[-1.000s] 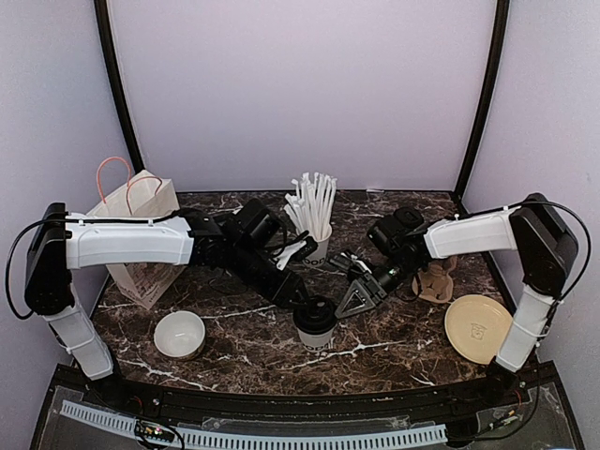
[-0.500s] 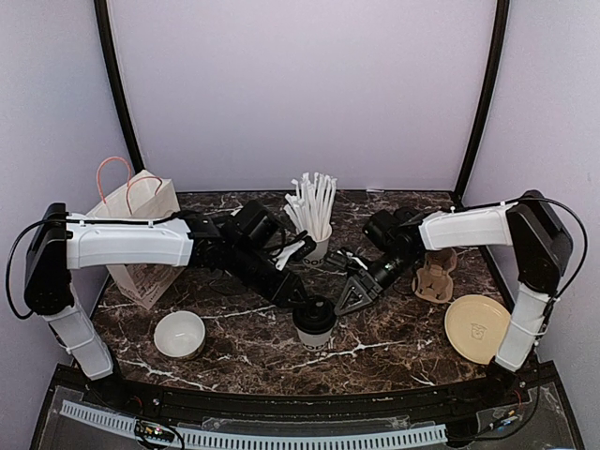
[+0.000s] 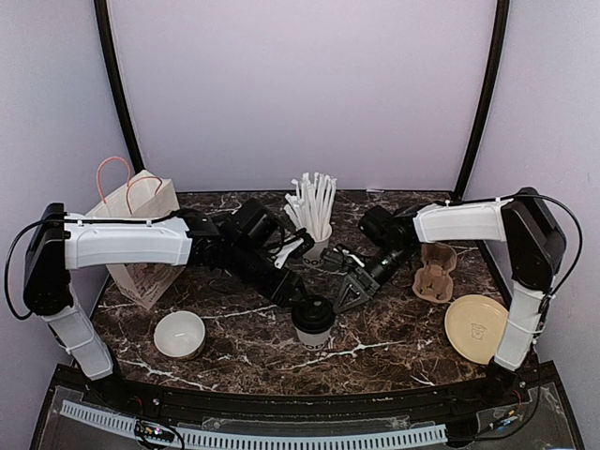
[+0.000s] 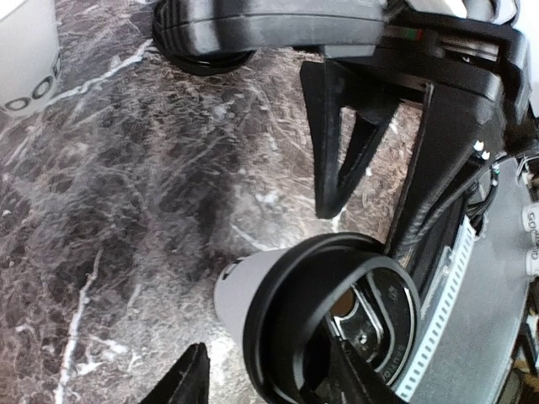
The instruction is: Pack the takeout coffee
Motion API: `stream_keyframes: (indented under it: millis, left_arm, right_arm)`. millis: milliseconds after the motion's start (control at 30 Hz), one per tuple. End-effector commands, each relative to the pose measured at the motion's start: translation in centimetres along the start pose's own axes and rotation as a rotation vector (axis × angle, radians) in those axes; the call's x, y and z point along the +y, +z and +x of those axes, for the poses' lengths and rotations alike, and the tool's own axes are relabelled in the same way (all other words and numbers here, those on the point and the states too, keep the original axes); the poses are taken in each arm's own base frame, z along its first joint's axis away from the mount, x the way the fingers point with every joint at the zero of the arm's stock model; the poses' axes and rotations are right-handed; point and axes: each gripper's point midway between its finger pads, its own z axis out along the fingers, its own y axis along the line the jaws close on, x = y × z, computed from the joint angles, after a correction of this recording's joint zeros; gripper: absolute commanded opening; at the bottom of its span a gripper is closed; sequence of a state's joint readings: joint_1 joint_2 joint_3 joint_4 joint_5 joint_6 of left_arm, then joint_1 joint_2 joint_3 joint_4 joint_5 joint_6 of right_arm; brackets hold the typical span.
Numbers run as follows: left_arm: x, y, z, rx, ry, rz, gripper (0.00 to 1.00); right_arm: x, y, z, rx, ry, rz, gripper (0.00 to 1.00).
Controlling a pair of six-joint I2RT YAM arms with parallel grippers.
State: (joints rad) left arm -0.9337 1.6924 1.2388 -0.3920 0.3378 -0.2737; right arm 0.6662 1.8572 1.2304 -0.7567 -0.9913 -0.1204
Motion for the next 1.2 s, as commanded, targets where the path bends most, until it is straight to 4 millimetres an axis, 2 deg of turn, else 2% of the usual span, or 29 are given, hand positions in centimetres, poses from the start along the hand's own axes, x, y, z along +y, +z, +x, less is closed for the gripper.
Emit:
stream_keyframes:
  millis: [0, 133, 267, 367, 567, 700, 767, 900, 1167]
  left_arm:
    - [0.1, -1.9, -0.5, -0.036, 0.049, -0.052, 0.59]
    - [-1.9, -4.9, -3.4, -0.150, 0.089, -0.016, 0.67]
    - [-1.3, -5.9, -4.1, -0.181, 0.085, -0.070, 0.70]
    - [-0.2, -5.6, -3.2, -0.144, 0.064, -0.117, 0.68]
    - [-0.2, -5.6, -0.2, -0.097, -0.016, -0.080, 0.62]
    - [-0.6, -5.9, 1.6, -0.085, -0.082, -0.036, 0.60]
    - [-0.6, -5.4, 2.9, -0.065, -0.123, -0.010, 0.61]
    - [-1.6, -4.5, 3.5, -0.072, -0.192, 0.085, 0.62]
    - [-2.7, -3.0, 3.0, -0.076, -0.238, 0.186, 0.54]
  right_arm:
    - [1.3, -0.7, -1.2, -0.009, -0.172, 0.050, 0.52]
    - [2.7, -2.0, -1.4, -0.030, -0.232, 0.068, 0.63]
    - [2.7, -2.3, -0.5, -0.040, -0.270, 0.101, 0.67]
    - [2.3, -2.4, -0.1, -0.051, -0.282, 0.137, 0.67]
    - [1.7, -3.1, -1.5, -0.036, -0.315, 0.210, 0.55]
    - [1.3, -2.7, -1.7, -0.029, -0.325, 0.197, 0.53]
    - [1.3, -2.5, -1.8, -0.015, -0.316, 0.174, 0.53]
    - [1.4, -1.9, -1.6, -0.003, -0.306, 0.119, 0.53]
    - [2.0, -1.2, -1.0, 0.002, -0.258, 0.035, 0.56]
